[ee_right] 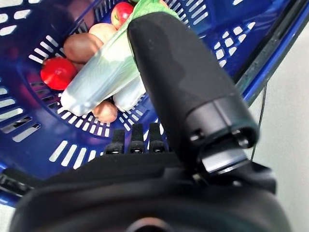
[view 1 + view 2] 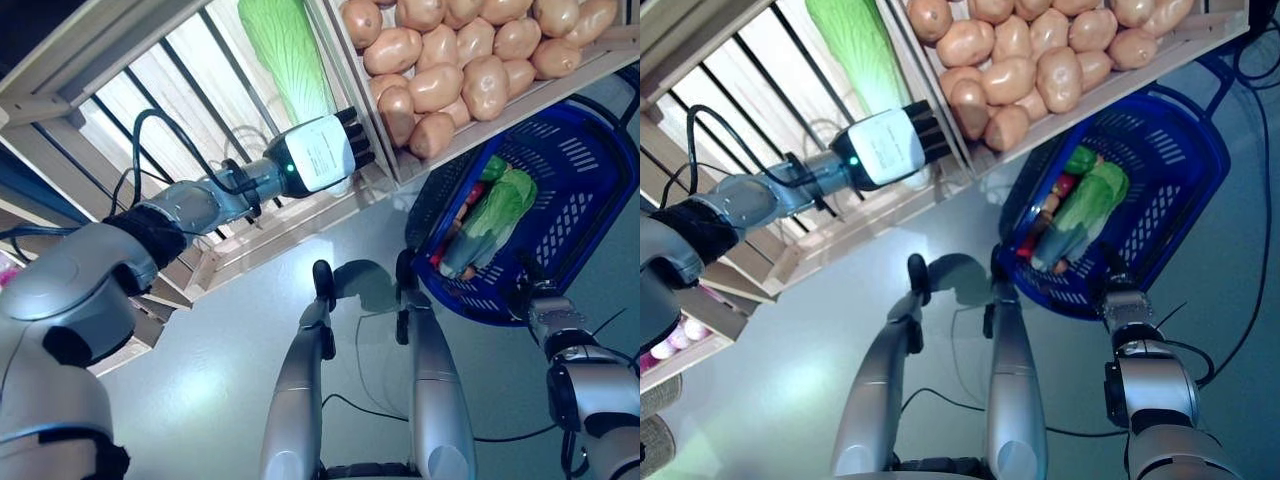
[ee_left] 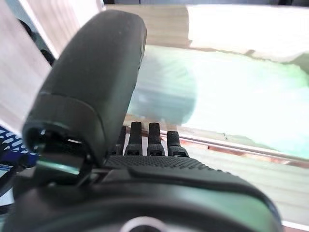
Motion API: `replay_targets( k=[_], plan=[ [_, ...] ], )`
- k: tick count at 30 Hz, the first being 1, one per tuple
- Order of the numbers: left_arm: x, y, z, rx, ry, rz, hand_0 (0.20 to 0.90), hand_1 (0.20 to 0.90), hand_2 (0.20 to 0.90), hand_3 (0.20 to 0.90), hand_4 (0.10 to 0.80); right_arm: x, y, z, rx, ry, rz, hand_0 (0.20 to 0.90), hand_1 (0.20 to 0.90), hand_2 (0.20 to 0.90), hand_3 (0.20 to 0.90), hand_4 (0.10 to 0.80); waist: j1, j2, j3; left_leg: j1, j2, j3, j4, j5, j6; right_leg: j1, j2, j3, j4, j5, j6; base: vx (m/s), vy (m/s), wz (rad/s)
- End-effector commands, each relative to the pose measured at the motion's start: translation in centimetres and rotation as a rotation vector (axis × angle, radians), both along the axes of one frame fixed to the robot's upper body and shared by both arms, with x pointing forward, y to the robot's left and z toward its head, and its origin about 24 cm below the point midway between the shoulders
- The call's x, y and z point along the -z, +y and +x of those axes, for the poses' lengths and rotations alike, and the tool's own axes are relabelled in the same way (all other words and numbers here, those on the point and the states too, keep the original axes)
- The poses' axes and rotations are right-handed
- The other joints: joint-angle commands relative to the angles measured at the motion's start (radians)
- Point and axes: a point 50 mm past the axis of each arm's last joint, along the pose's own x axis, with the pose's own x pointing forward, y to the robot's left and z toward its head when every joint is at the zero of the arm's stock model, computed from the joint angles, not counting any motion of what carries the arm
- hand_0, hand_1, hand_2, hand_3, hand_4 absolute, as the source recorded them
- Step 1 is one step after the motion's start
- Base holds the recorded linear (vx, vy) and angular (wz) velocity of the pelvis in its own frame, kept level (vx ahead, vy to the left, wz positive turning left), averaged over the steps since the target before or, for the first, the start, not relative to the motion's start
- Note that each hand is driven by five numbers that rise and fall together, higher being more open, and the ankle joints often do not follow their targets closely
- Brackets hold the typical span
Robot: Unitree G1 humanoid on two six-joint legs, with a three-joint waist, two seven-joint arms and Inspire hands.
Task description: Put vegetables into the basket
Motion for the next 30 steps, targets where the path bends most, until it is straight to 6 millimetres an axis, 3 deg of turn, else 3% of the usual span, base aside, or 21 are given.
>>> replay_targets(
  k=[1, 4, 5, 6, 7, 17, 24, 30],
  plan=[
    [-5.3, 1.8, 0.0, -0.018, -0.253, -0.165, 0.9, 0.9, 0.9, 0.9, 0.8, -0.1, -2.7, -1.6, 0.069, 0.016, -0.104, 0.9, 0.9, 0.9, 0.9, 0.8, -0.004, -0.012, -0.005, -0.063, 0.03, 0.033, 0.087, -0.037, -0.061, 0.039, 0.046, -0.045, -0.052, 0.04, -0.015, 0.003, 0.044, 0.0],
    [-5.6, 2.5, 0.1, -0.051, -0.279, -0.193, 0.9, 0.9, 0.9, 0.9, 0.8, -0.3, -2.8, -1.6, 0.068, 0.015, -0.113, 0.9, 0.9, 0.9, 0.9, 0.8, -0.005, -0.011, -0.005, -0.071, 0.031, 0.033, 0.087, -0.037, -0.062, 0.029, 0.047, -0.042, -0.049, 0.039, -0.016, -0.006, 0.045, 0.01],
    [-5.6, 2.8, 0.1, -0.056, -0.286, -0.21, 0.632, 0.632, 0.632, 0.632, 0.621, -0.4, -2.8, -1.6, 0.067, 0.015, -0.115, 0.9, 0.9, 0.9, 0.9, 0.8, -0.006, -0.011, -0.005, -0.072, 0.031, 0.034, 0.084, -0.035, -0.062, 0.028, 0.048, -0.042, -0.052, 0.041, -0.016, -0.008, 0.032, 0.0],
    [-5.6, 2.8, 0.1, -0.058, -0.289, -0.214, 0.632, 0.632, 0.632, 0.632, 0.621, -0.3, -2.8, -1.6, 0.067, 0.015, -0.116, 0.9, 0.9, 0.9, 0.9, 0.8, -0.006, -0.011, -0.005, -0.072, 0.03, 0.034, 0.083, -0.034, -0.062, 0.029, 0.048, -0.043, -0.053, 0.041, -0.016, 0.0, 0.0, 0.0],
    [-5.8, 3.1, 0.1, -0.068, -0.302, -0.249, 0.3, 0.3, 0.3, 0.3, 0.4, -0.3, -2.8, -1.7, 0.068, 0.014, -0.118, 0.9, 0.9, 0.9, 0.9, 0.8, -0.006, -0.014, -0.005, -0.075, 0.03, 0.033, 0.08, -0.032, -0.063, 0.028, 0.048, -0.043, -0.056, 0.042, -0.016, 0.0, 0.0, 0.0],
    [-4.6, 4.6, 0.3, -0.105, -0.289, -0.274, 0.3, 0.3, 0.3, 0.3, 0.4, -0.8, -1.9, -0.9, 0.048, -0.028, -0.143, 0.9, 0.9, 0.9, 0.9, 0.8, -0.005, -0.036, -0.005, -0.079, 0.03, 0.028, 0.068, -0.027, -0.066, 0.027, 0.058, -0.045, -0.072, 0.05, -0.019, -0.003, -0.001, -0.01],
    [-4.9, 5.1, 0.1, -0.092, -0.312, -0.363, 0.3, 0.3, 0.3, 0.3, 0.4, -1.0, -1.1, -0.4, 0.014, -0.079, -0.161, 0.9, 0.9, 0.9, 0.9, 0.8, -0.011, -0.044, -0.005, -0.044, 0.03, 0.037, 0.043, -0.022, -0.064, 0.055, 0.066, -0.044, -0.092, 0.054, -0.019, 0.003, 0.019, 0.0],
    [-4.9, 6.1, -1.0, 0.018, -0.404, -0.595, 0.3, 0.3, 0.3, 0.3, 0.4, -1.3, -0.3, -0.3, -0.042, -0.102, -0.31, 0.9, 0.9, 0.9, 0.9, 0.8, -0.009, -0.058, -0.005, 0.015, 0.029, 0.043, -0.005, -0.007, -0.064, 0.113, 0.072, -0.046, -0.127, 0.056, -0.019, 0.003, 0.024, -0.1]
  ],
)
